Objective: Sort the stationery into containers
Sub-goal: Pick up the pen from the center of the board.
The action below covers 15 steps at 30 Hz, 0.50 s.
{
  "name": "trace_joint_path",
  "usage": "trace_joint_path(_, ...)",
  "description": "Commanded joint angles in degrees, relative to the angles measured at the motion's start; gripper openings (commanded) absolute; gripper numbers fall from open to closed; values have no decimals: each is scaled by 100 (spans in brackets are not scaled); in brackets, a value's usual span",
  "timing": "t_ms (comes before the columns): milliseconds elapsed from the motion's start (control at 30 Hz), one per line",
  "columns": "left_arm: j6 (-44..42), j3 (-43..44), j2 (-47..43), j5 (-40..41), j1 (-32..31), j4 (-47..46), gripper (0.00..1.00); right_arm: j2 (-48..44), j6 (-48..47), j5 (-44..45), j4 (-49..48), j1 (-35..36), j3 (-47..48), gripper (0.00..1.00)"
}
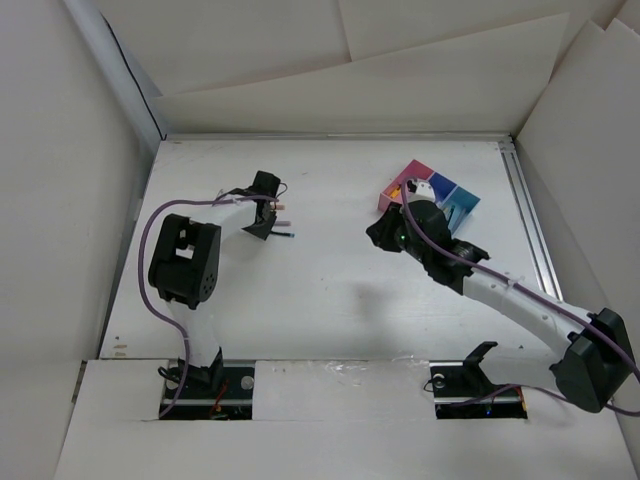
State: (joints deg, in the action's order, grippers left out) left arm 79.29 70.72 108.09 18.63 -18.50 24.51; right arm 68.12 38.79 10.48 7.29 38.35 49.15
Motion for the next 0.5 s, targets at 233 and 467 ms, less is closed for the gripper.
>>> trace_joint_path(233,-124,-171,-7,185,40,695,1,-369,-73,-20,-114,50,262,26)
trace_joint_path(467,-317,-663,-262,70,40,432,0,-370,-73,33,-114,50,262,26)
